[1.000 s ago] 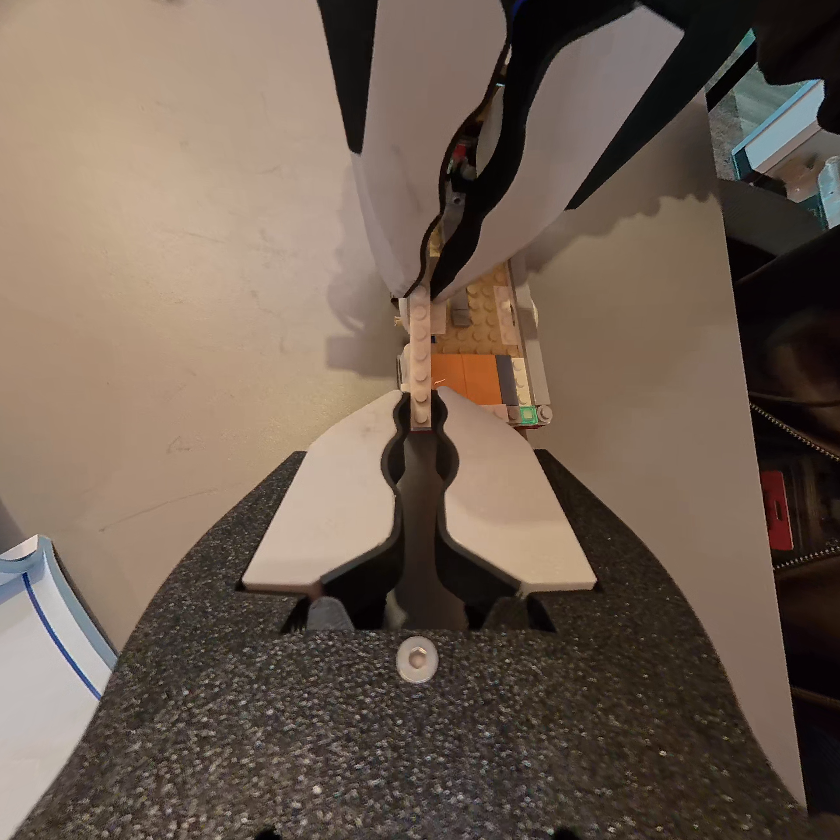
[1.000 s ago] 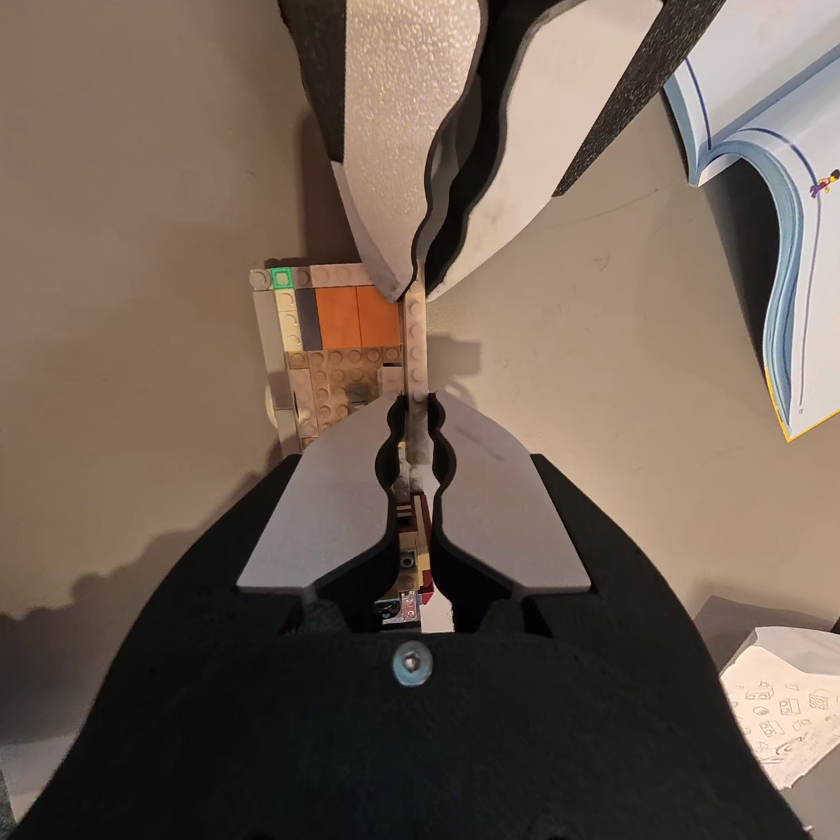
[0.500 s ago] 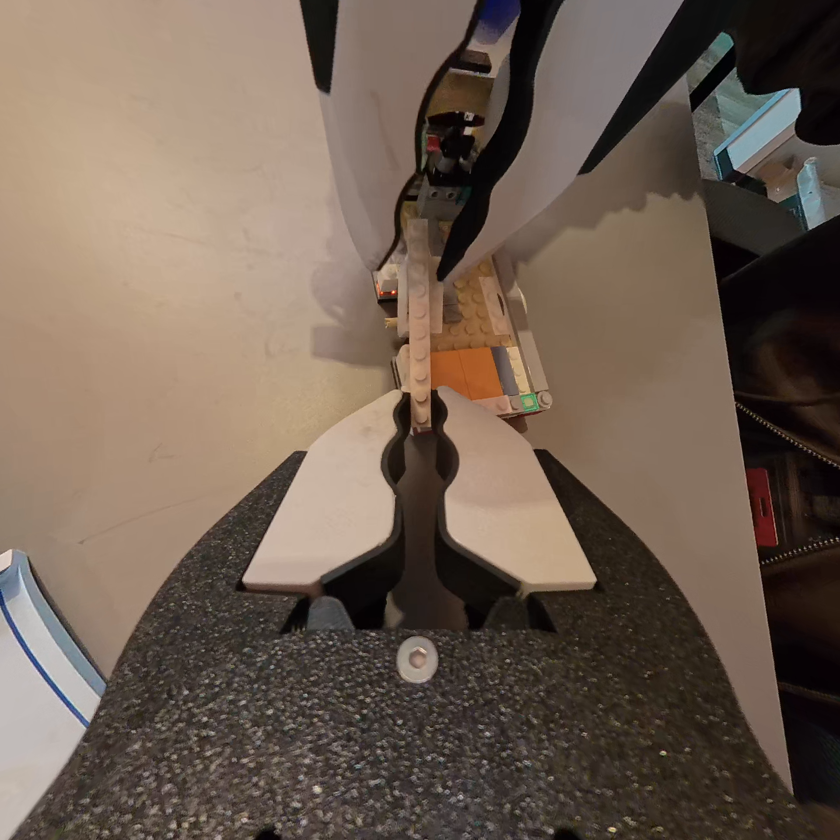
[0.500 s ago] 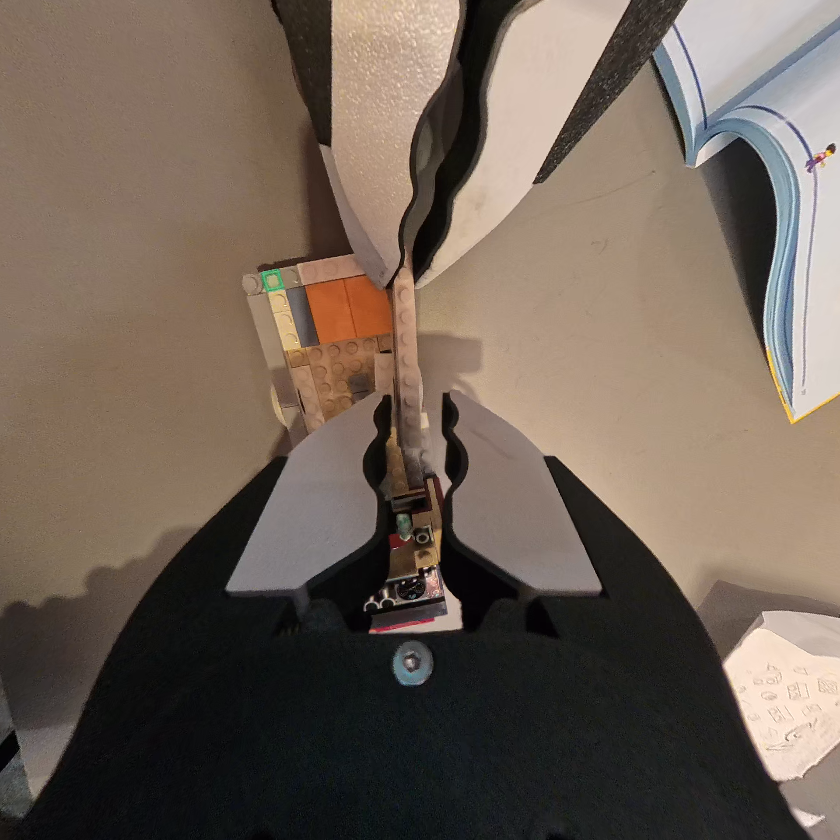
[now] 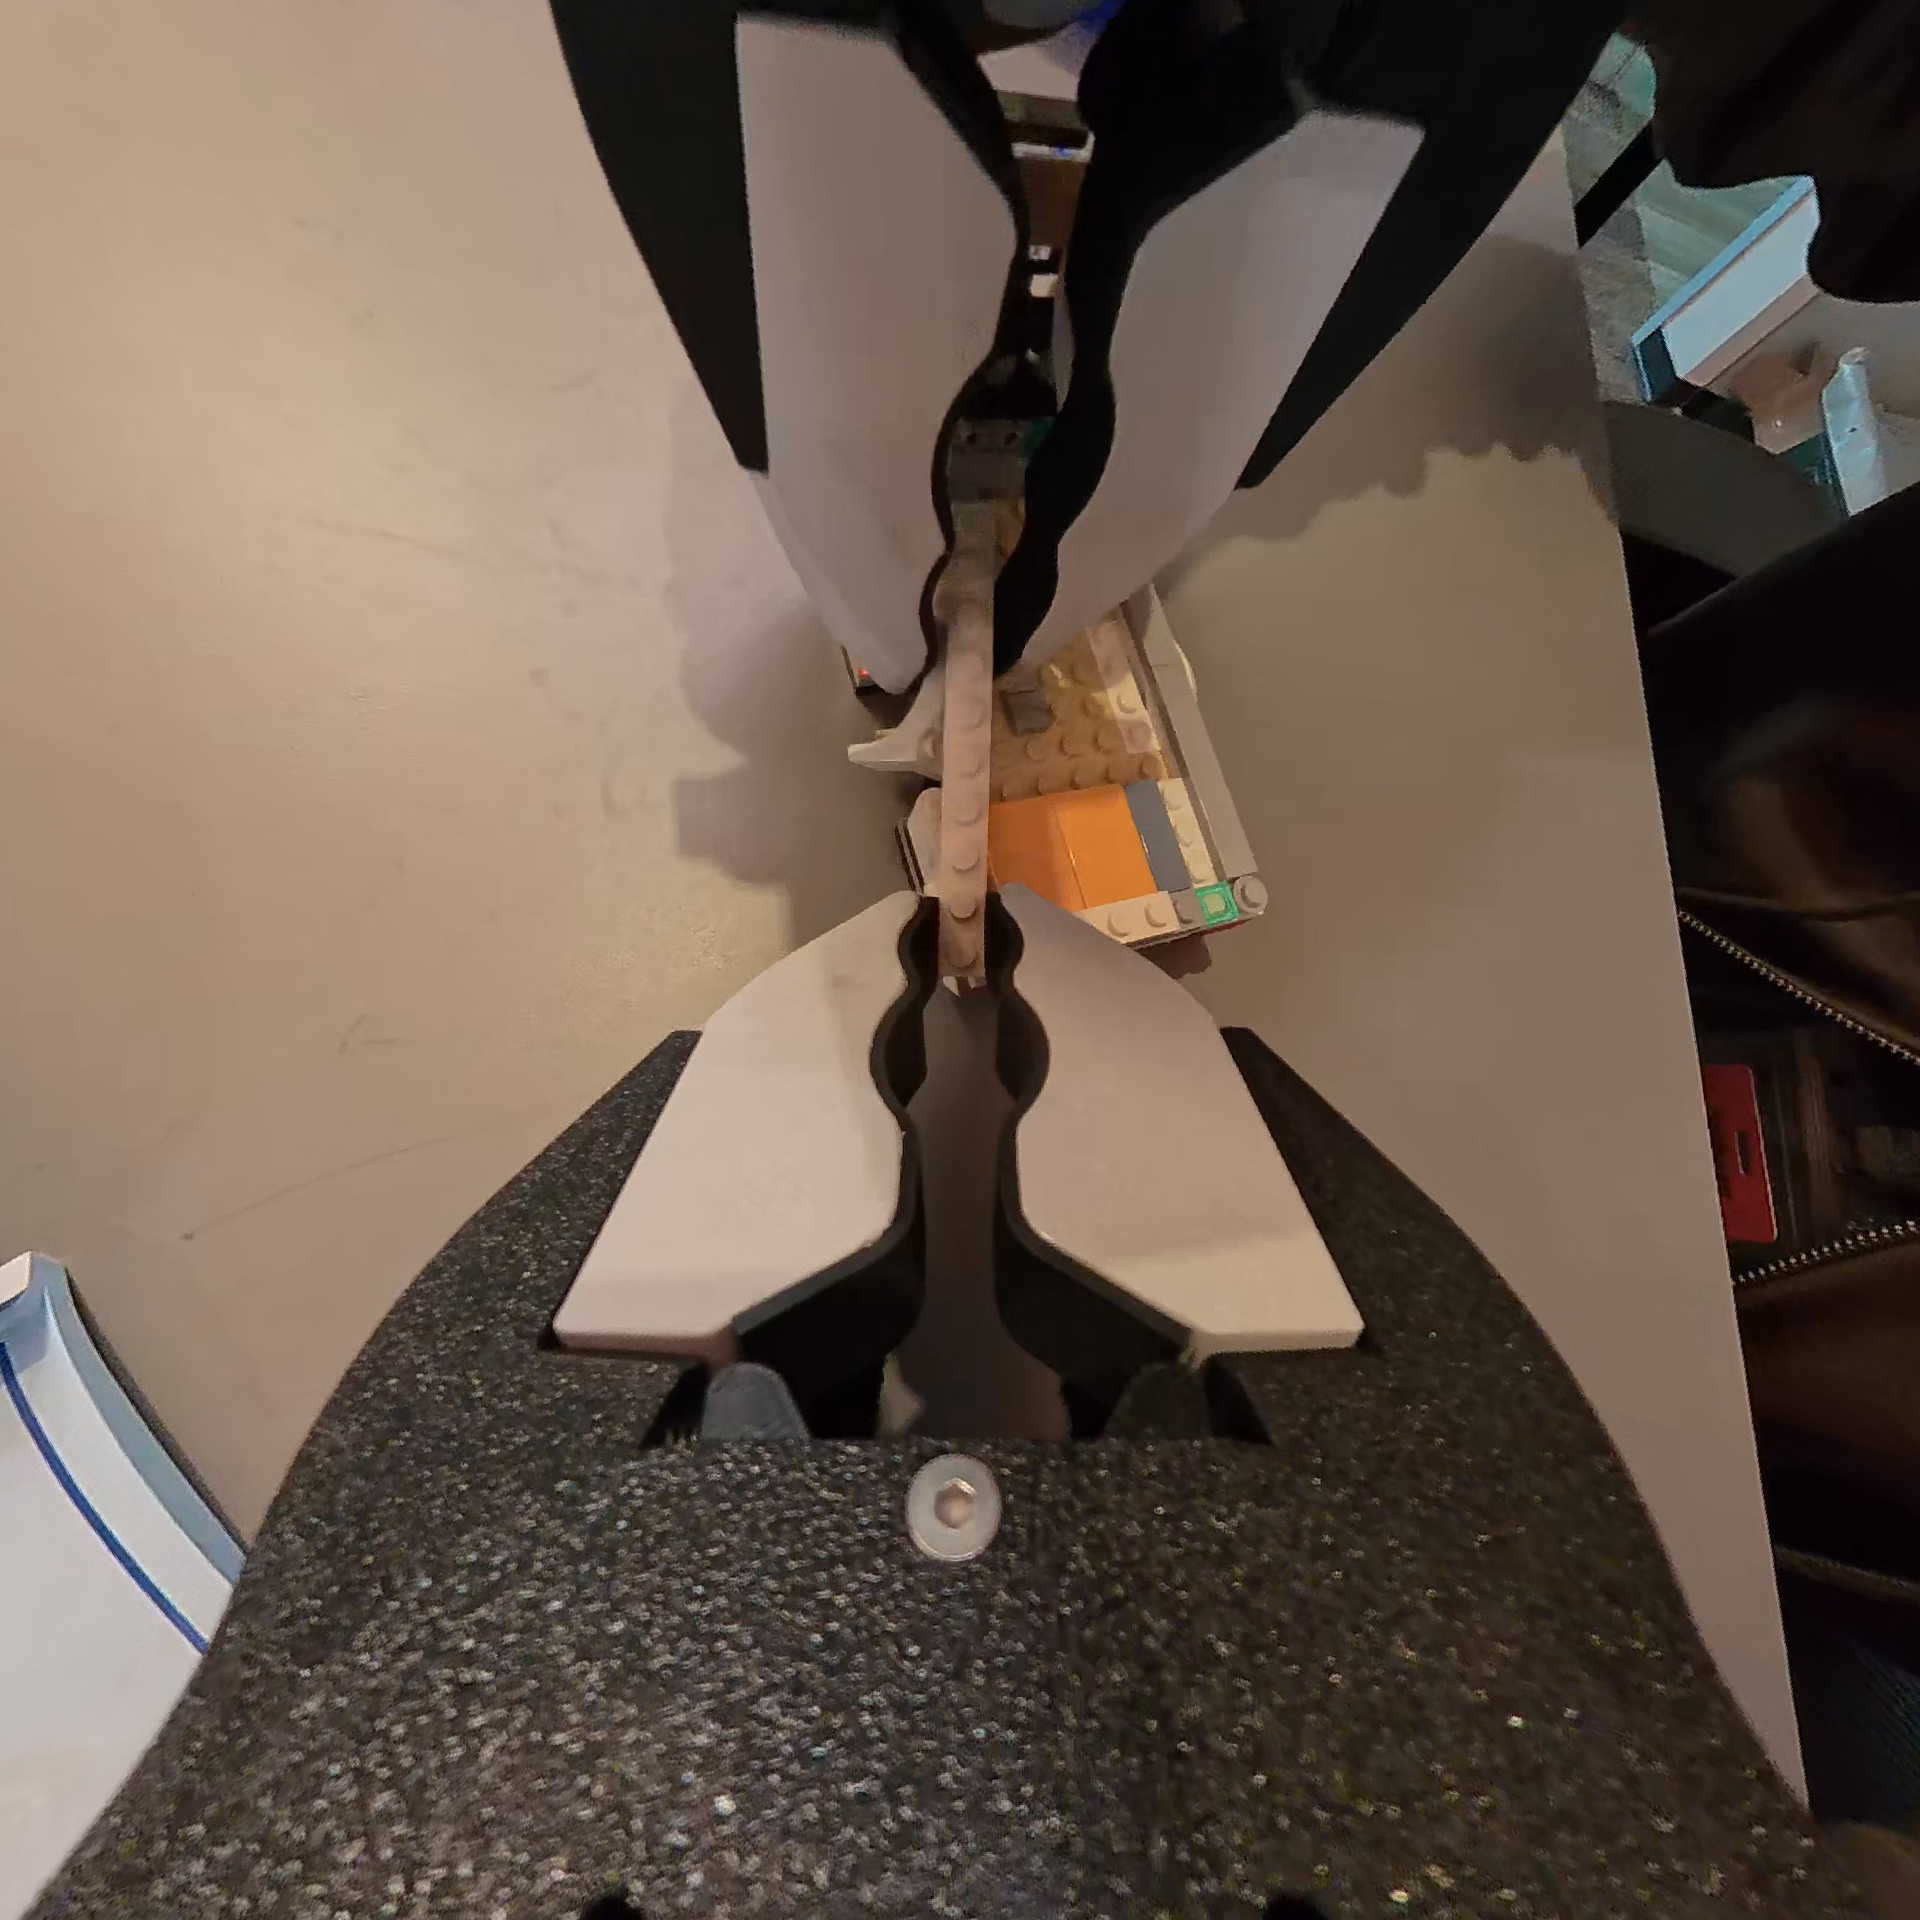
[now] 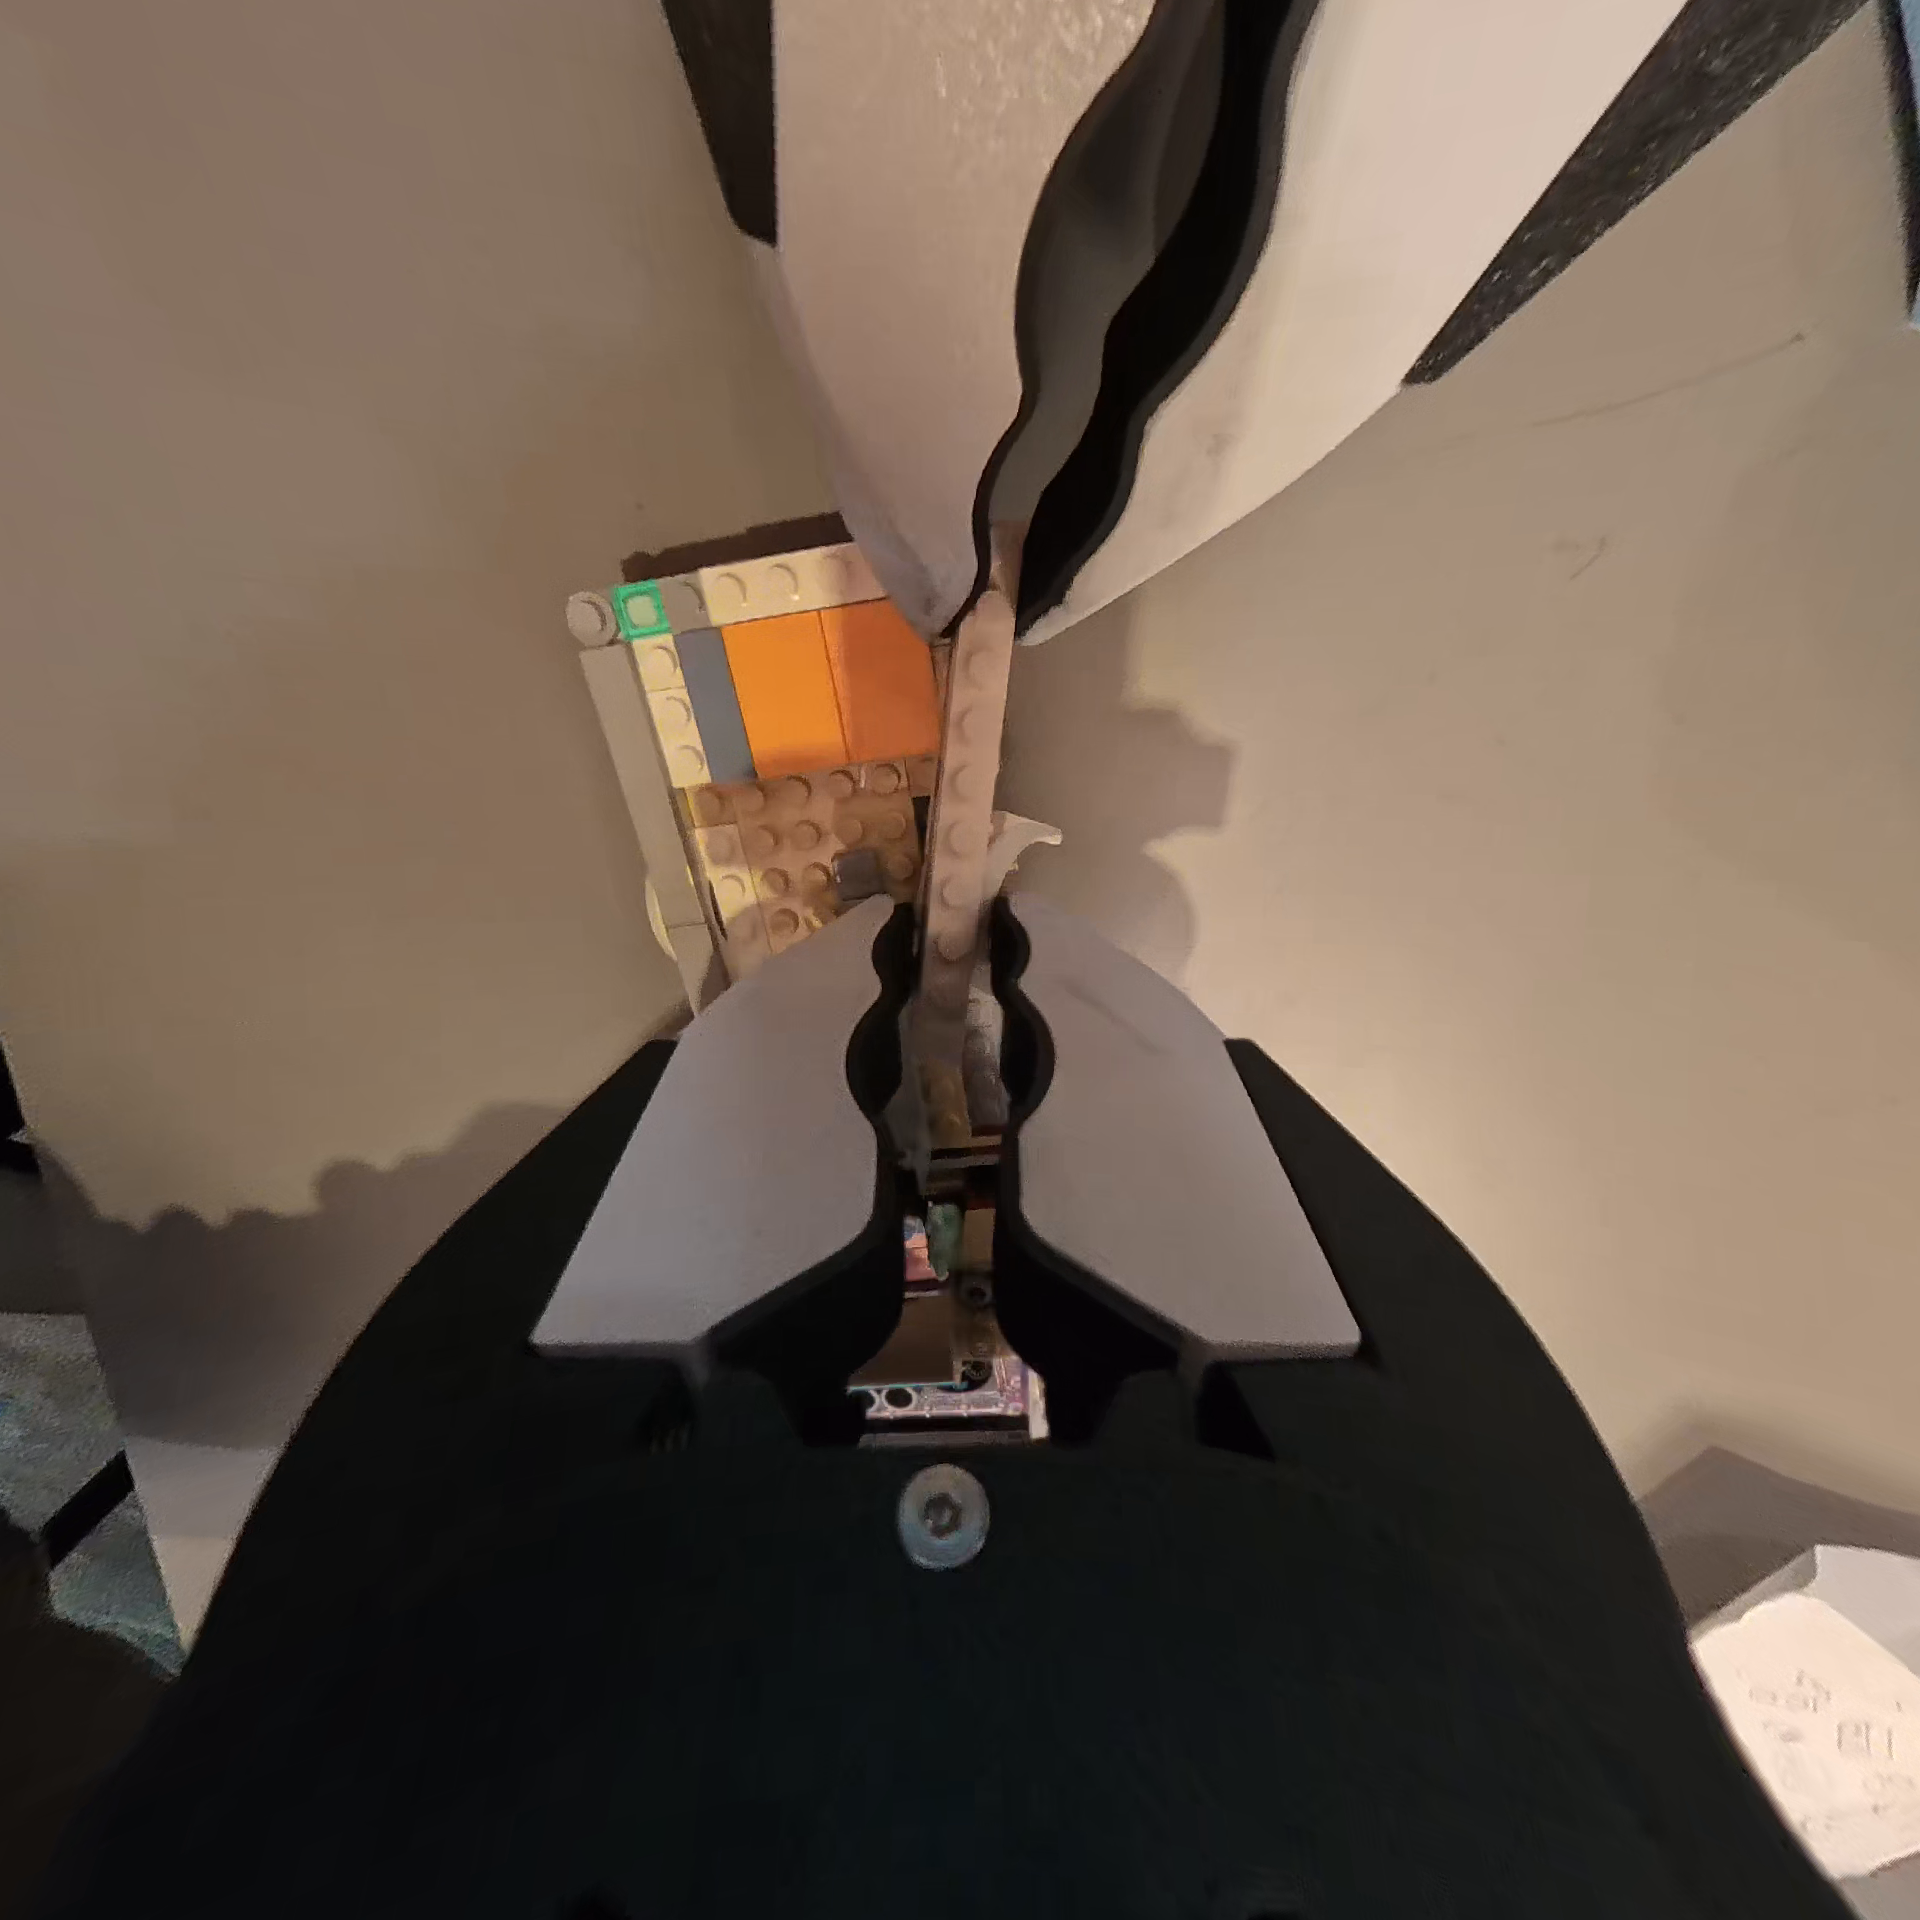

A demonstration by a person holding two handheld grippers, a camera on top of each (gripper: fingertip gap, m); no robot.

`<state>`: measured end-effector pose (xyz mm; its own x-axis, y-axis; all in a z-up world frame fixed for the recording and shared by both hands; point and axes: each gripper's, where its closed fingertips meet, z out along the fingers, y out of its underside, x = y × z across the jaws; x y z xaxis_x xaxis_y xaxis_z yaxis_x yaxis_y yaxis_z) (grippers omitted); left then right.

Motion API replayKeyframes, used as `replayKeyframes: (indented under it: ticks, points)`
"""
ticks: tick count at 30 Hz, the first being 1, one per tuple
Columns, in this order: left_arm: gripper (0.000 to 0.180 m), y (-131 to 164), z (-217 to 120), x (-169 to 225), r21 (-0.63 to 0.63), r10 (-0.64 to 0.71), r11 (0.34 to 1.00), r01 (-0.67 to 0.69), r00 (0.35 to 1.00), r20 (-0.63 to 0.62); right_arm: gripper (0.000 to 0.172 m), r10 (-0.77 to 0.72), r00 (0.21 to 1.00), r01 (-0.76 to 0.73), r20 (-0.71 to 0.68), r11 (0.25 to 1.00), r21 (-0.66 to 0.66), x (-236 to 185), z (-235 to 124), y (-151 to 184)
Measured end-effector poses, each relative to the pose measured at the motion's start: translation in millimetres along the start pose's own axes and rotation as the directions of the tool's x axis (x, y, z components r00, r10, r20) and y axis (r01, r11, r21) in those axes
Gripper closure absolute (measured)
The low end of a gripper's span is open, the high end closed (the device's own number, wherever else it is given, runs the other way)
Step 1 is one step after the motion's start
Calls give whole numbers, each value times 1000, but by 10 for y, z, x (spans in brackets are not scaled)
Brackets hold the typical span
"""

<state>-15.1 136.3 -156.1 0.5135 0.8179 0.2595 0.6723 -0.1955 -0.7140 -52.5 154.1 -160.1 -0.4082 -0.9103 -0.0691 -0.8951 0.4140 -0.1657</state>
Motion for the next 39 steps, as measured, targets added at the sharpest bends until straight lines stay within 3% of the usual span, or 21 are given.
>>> replayKeyframes:
  ticks: [18,24,30,36,39]
  points:
    - [172,44,18,33,-21,8,1000,-8,1000,-24,162,-48,984,34,175,996,78,-11,-13,-16]
    - [172,62,21,17,-33,-13,999,12,1000,-22,159,-12,996,7,83,998,61,49,-71,71]
    - [172,65,29,-33,-35,-81,996,80,997,-8,146,51,996,-46,-70,996,76,144,-176,149]
    - [173,-2,32,-18,-1,-167,986,167,985,-44,145,107,967,-68,-229,982,175,169,-361,91]
    - [172,-50,-25,-79,47,-222,973,224,974,-51,144,225,918,-131,-328,950,284,197,-469,41]
